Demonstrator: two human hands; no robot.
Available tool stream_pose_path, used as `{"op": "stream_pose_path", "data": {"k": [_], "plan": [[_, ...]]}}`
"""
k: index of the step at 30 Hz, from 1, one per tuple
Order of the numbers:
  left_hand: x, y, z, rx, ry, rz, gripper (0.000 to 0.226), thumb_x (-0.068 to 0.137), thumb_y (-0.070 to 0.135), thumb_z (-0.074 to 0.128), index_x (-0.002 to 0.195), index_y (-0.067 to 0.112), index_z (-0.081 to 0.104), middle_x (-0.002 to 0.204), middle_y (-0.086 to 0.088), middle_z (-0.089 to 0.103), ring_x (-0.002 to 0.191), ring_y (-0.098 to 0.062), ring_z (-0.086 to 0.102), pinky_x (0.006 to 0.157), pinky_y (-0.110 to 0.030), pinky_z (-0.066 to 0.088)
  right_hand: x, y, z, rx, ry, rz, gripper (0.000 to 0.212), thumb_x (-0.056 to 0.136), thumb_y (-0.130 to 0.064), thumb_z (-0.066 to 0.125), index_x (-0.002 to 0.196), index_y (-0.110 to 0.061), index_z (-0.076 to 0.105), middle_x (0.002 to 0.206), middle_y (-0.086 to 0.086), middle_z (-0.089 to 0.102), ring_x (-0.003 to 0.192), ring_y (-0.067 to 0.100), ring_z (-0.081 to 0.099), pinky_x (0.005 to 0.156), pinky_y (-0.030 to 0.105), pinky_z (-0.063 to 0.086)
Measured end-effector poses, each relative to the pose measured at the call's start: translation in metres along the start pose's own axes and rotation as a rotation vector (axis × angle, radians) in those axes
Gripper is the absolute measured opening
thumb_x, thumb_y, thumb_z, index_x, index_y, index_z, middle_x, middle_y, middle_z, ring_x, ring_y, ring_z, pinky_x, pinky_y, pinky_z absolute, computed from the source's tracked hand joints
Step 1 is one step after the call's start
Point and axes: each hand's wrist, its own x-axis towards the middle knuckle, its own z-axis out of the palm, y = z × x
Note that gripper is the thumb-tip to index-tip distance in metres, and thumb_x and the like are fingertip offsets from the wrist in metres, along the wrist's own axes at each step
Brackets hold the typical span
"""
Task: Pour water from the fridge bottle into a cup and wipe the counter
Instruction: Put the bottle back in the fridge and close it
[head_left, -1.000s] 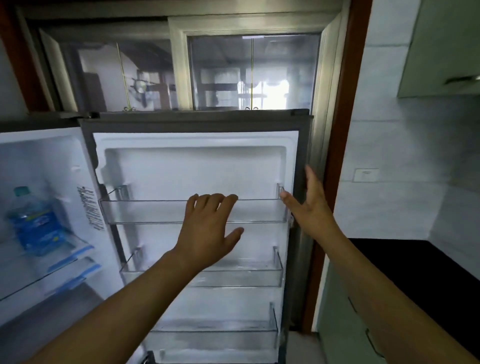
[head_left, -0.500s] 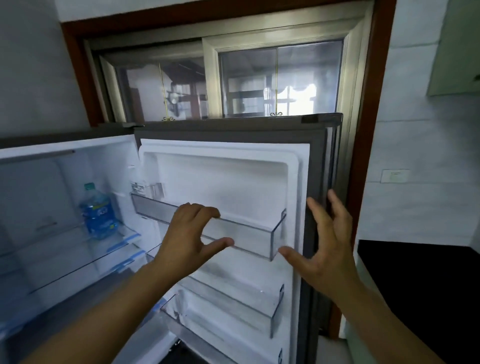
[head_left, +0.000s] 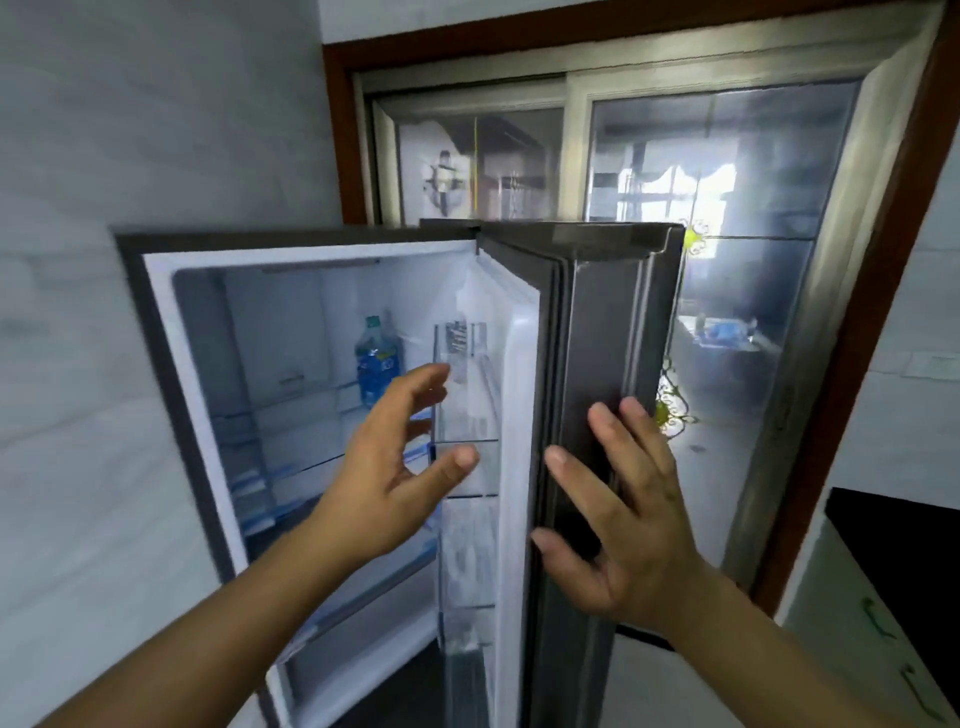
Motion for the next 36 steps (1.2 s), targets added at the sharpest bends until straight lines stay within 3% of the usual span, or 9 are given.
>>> {"op": "stream_pose_path", "data": {"k": [2, 5, 8, 12, 17, 21, 24, 27, 36], "plan": [[-0.009, 0.007, -0.024, 0.049, -0.037, -0.021, 0.089, 0.080, 0.071, 0.061, 0.151, 0.027, 0.032, 0.151, 0.011, 0.042, 0.139, -0.005, 0.042, 0.113, -0.037, 0.041, 0.017, -0.029, 0.028, 0.061, 0.056, 0.016, 0.064, 0.089, -0.041, 0.059, 0.143, -0.016, 0.036, 0.161, 0.017, 0.020, 0.150, 0.036, 0.019, 0.118, 0.056, 0.023], [-0.021, 0.004, -0.057, 0.105, -0.040, -0.070, 0.097, 0.076, 0.068, 0.067, 0.154, 0.033, 0.024, 0.156, 0.015, 0.035, 0.142, -0.002, 0.034, 0.114, -0.032, 0.038, 0.039, -0.065, 0.067, 0.188, 0.075, 0.164, 0.068, 0.092, -0.039, 0.055, 0.146, -0.011, 0.026, 0.154, 0.026, 0.022, 0.149, 0.038, 0.019, 0.119, 0.051, 0.023], [-0.035, -0.004, -0.091, 0.198, 0.041, -0.143, 0.106, 0.072, 0.066, 0.075, 0.155, 0.039, 0.015, 0.157, 0.024, 0.026, 0.142, 0.006, 0.028, 0.114, -0.020, 0.030, 0.052, -0.092, 0.101, 0.375, -0.036, 0.303, 0.071, 0.098, -0.044, 0.047, 0.152, -0.006, 0.021, 0.158, 0.023, 0.023, 0.150, 0.033, 0.024, 0.121, 0.046, 0.026], [-0.043, -0.012, -0.117, 0.360, 0.127, -0.153, 0.110, 0.072, 0.055, 0.081, 0.151, 0.048, 0.005, 0.160, 0.025, 0.016, 0.143, 0.006, 0.020, 0.114, -0.021, 0.026, 0.063, -0.109, 0.139, 0.505, -0.179, 0.330, 0.068, 0.101, -0.046, 0.044, 0.155, -0.012, 0.019, 0.162, 0.012, 0.024, 0.150, 0.022, 0.025, 0.121, 0.037, 0.029], [-0.031, -0.039, -0.139, 0.508, 0.163, -0.204, 0.120, 0.077, 0.033, 0.084, 0.156, 0.035, -0.006, 0.166, 0.008, 0.010, 0.152, -0.017, 0.018, 0.116, -0.048, 0.037, 0.073, -0.104, 0.183, 0.381, -0.449, 0.224, 0.082, 0.092, -0.056, 0.053, 0.158, -0.029, 0.011, 0.166, 0.005, 0.006, 0.154, 0.025, 0.011, 0.116, 0.054, 0.034], [-0.025, -0.061, -0.148, 0.691, 0.207, -0.199, 0.125, 0.077, 0.036, 0.083, 0.156, 0.022, -0.013, 0.167, 0.005, -0.007, 0.152, -0.011, -0.004, 0.119, -0.034, 0.021, 0.076, -0.087, 0.214, 0.301, -0.584, 0.100, 0.093, 0.087, -0.062, 0.058, 0.158, -0.034, 0.006, 0.167, 0.008, -0.004, 0.154, 0.029, -0.001, 0.118, 0.060, 0.027], [-0.024, -0.079, -0.152, 0.760, 0.263, -0.196, 0.121, 0.079, 0.033, 0.082, 0.157, 0.014, -0.009, 0.167, -0.005, 0.003, 0.152, -0.017, 0.010, 0.115, -0.028, 0.024, 0.075, -0.075, 0.237, 0.255, -0.649, 0.123, 0.097, 0.085, -0.060, 0.063, 0.158, -0.037, 0.003, 0.166, 0.011, -0.011, 0.153, 0.031, -0.008, 0.120, 0.058, 0.019], [-0.023, -0.101, -0.152, 0.793, 0.352, -0.228, 0.110, 0.081, 0.022, 0.080, 0.157, 0.010, 0.001, 0.163, -0.015, 0.016, 0.148, -0.029, 0.026, 0.112, -0.033, 0.036, 0.073, -0.063, 0.262, 0.230, -0.703, 0.125, 0.098, 0.086, -0.057, 0.065, 0.157, -0.037, -0.001, 0.165, 0.011, -0.016, 0.152, 0.030, -0.014, 0.122, 0.056, 0.013], [-0.021, -0.139, -0.144, 1.013, 0.369, -0.326, 0.101, 0.081, 0.025, 0.081, 0.155, 0.016, 0.013, 0.163, -0.019, 0.011, 0.150, -0.037, 0.021, 0.107, -0.035, 0.033, 0.057, -0.063, 0.315, 0.128, -0.635, 0.116, 0.109, 0.072, -0.045, 0.083, 0.157, -0.024, 0.018, 0.162, 0.025, 0.007, 0.149, 0.042, 0.005, 0.112, 0.065, 0.021]]}}
